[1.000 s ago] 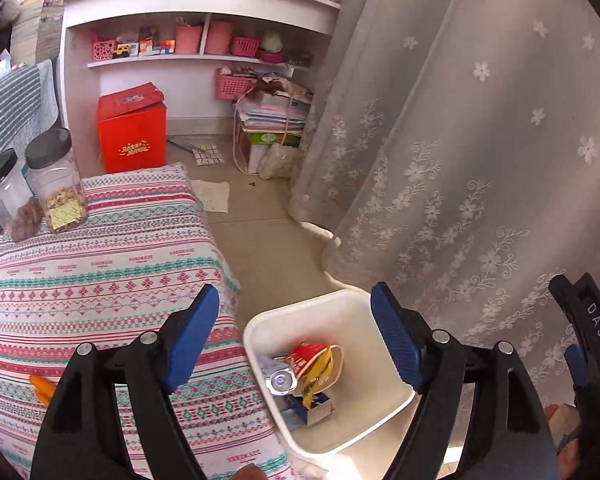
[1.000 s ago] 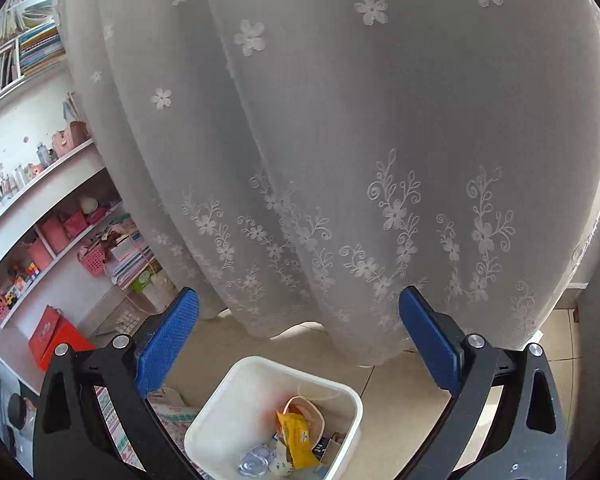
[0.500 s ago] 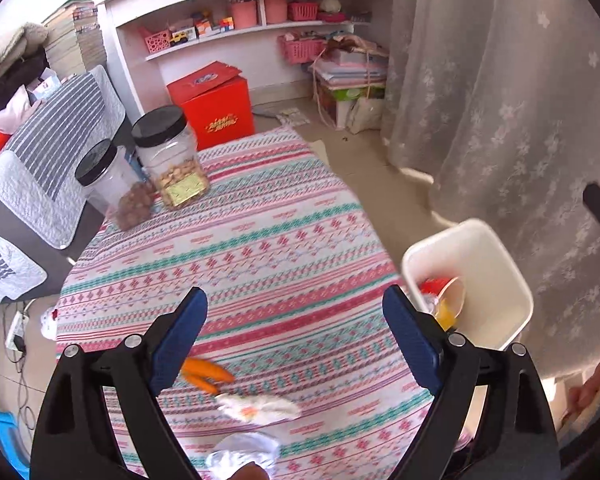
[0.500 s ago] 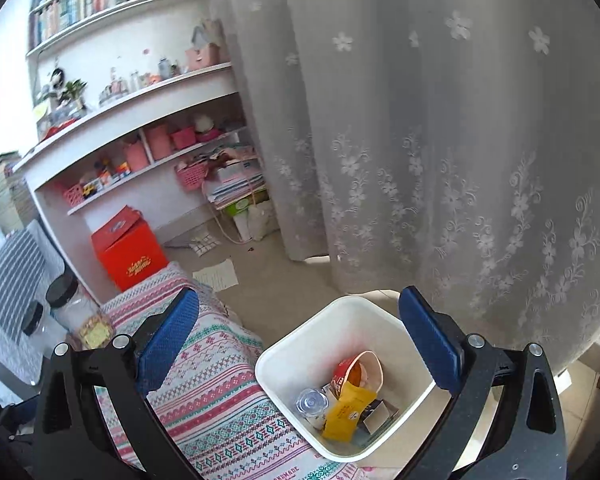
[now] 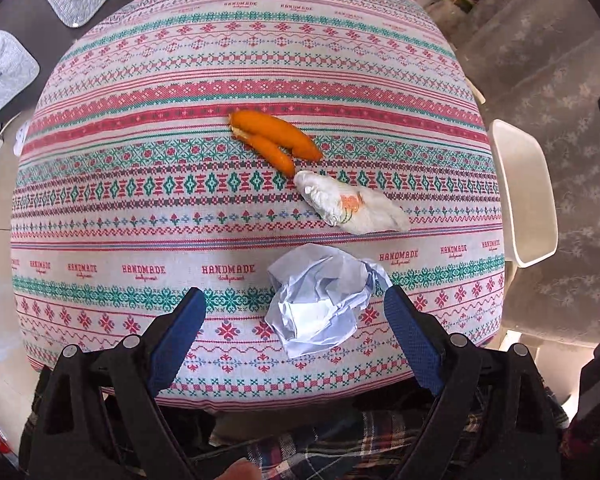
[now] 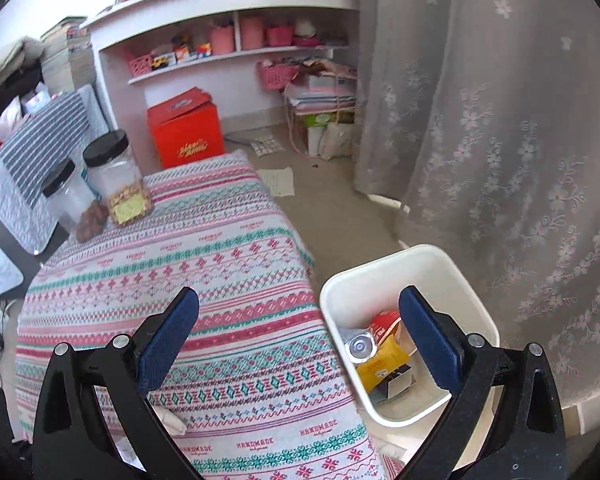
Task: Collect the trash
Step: 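Grasp the crumpled white paper on the table with the left gripper, then grasp the orange peels with the right gripper while the left gripper holds the paper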
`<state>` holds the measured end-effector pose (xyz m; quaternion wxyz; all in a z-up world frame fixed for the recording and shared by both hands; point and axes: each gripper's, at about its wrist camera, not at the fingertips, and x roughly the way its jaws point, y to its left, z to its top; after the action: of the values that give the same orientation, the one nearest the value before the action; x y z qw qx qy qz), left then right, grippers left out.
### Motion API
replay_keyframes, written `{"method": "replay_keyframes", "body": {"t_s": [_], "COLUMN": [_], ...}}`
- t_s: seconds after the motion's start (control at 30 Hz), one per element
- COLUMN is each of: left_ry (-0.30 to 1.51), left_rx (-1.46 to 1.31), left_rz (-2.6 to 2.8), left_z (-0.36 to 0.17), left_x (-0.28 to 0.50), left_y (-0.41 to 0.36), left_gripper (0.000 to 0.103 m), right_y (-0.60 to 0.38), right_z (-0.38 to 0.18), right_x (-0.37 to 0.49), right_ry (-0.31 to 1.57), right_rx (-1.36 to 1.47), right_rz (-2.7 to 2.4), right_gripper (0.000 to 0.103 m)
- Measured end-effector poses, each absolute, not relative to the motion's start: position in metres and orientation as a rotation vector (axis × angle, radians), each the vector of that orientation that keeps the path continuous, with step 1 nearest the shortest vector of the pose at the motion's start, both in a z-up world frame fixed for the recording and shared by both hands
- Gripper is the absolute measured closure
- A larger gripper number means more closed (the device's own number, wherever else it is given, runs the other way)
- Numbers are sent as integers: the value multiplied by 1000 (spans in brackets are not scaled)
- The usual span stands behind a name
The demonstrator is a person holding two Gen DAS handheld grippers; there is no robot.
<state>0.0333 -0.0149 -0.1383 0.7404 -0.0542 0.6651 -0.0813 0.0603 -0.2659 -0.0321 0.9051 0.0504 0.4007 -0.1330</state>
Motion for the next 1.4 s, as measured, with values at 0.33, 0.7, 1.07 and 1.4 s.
{"method": "replay_keyframes", "body": {"t_s": [0.33, 0.7, 1.07, 1.4], "left_ry": [1410, 1333, 1186, 1195], "left_rx": [9, -197, -458, -459], "left_rz": [-273, -185, -70, -93], "left_z": [-158, -136, -94, -94], "left_x": [30, 44, 70, 73], "left_y": [-37, 41, 139, 136], "left_gripper": [37, 87, 87, 87], "right_y": [-217, -164, -68, -45], "right_z": [-97, -120, -166, -189], "right_x": [92, 121, 146, 151], "right_ry": [1152, 1202, 1261, 1286], "right_rx": [195, 94, -149, -276], "right_rz": [90, 225, 354, 346], "right_gripper": [7, 7, 7, 59]}}
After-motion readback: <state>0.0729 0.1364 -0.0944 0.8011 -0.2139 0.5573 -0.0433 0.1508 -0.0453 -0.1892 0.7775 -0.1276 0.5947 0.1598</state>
